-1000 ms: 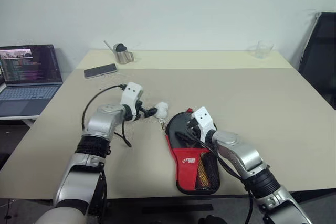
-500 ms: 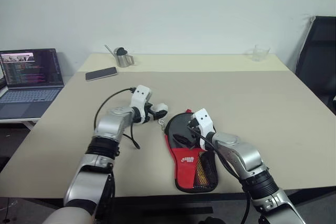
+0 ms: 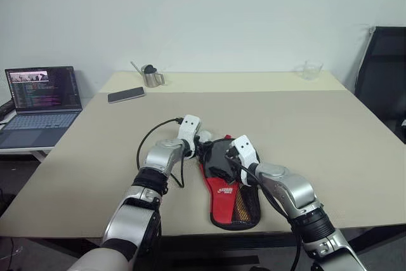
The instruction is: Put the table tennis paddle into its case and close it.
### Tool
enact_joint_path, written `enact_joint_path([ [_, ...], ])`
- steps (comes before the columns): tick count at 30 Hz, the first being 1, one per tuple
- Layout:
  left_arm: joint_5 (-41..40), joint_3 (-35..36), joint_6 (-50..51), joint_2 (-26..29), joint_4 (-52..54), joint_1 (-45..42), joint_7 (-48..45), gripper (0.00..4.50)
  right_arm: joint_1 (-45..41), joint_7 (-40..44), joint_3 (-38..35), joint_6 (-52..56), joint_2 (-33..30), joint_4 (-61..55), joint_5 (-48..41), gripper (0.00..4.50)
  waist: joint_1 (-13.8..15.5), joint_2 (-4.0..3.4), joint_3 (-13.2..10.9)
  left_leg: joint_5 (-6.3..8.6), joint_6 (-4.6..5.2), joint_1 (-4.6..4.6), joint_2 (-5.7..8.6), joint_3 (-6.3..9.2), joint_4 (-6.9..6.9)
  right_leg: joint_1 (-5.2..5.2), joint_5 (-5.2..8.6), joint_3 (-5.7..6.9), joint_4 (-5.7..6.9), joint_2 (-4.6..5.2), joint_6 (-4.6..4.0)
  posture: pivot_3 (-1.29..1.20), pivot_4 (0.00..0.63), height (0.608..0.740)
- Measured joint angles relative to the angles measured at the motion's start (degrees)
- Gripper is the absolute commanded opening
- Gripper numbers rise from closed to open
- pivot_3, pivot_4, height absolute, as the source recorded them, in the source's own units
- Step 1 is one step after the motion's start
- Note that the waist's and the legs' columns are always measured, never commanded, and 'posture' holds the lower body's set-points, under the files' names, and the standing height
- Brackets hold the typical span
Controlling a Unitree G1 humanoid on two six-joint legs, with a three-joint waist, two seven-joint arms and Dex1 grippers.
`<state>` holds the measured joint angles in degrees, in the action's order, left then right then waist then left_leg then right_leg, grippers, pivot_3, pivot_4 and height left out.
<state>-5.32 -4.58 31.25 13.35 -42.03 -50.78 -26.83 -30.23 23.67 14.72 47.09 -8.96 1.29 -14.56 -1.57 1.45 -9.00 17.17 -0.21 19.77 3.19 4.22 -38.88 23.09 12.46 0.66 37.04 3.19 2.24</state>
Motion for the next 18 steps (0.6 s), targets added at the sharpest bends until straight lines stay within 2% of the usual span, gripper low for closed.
enact_joint_path([
  [5, 1.53, -0.15, -1.66, 0.20, -4.27, -2.52, 2.58, 0.69, 0.14, 0.07, -0.02, 0.57, 0.08, -0.03, -0.01, 4.50, -0.37, -0.02, -0.01, -0.26, -0.11, -0.01, -0.03, 0.04, 0.01, 0.07, -0.14, -0.04, 0.06, -0.06, 0.24, 0.00, 0.150, 0.740],
  [7, 1.53, 0.04, -1.76, 0.16, -4.44, -2.68, 2.67, 0.36, 0.12, 0.06, -0.09, 0.58, 0.08, -0.09, 0.00, 4.50, -0.38, -0.02, -0.01, -0.27, -0.12, 0.01, -0.04, 0.10, 0.05, 0.08, -0.13, -0.01, 0.04, -0.07, 0.23, 0.00, 0.150, 0.740],
  [18, 2.12, 0.02, -1.50, 1.13, 0.73, 0.34, 2.50, 0.31, -0.08, 0.07, -0.21, 0.60, 0.29, -0.11, 0.00, 4.50, -0.38, -0.04, -0.03, -0.23, -0.16, 0.08, -0.03, 0.12, 0.18, 0.18, -0.14, -0.06, -0.07, -0.04, 0.21, 0.00, 0.150, 0.740],
])
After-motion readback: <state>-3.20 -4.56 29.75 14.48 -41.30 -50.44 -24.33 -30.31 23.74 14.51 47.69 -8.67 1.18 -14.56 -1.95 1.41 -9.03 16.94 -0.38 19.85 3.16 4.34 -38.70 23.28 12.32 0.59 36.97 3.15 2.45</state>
